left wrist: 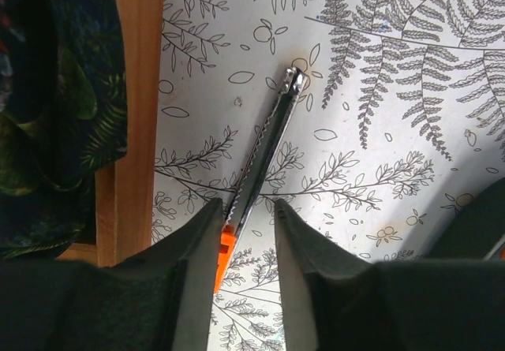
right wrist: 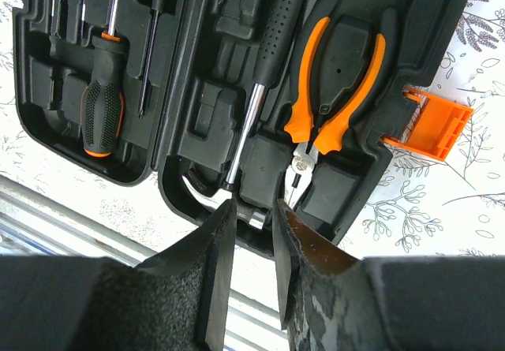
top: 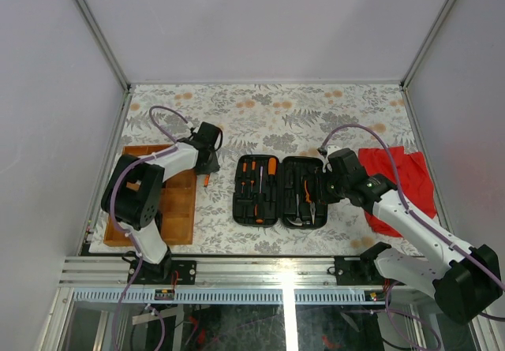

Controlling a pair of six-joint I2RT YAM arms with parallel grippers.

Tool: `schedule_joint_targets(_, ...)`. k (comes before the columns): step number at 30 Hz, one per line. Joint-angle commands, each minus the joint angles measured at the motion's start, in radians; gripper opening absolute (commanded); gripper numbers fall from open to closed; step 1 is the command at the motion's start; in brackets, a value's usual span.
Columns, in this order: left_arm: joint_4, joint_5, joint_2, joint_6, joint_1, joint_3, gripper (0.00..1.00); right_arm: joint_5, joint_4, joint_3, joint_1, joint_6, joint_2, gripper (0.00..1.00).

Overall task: Sort the tools into containers
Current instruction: Pick up the utility knife at the center of the board.

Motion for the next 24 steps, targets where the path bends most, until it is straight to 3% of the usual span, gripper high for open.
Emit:
schedule_joint_targets(1, -0.028, 0.044, -0.003, -0.016, 0.004, -0.055, 0.28, -0.021, 0.026, 0.001, 0.004, 0.002, 0.001, 0.32)
schedule_joint_targets(8, -0.029, 0.049, -0.046, -0.028, -0.028, -0.077, 0.15, -0.019, 0.031, -0.009, 0.004, 0.018, -0.007, 0.32)
schedule_joint_targets(24, -0.092, -0.038, -0.215, -0.089, -0.199, -0.058, 0.10, 0.047, 0.049, -0.042, 0.004, 0.076, -0.092, 0.32)
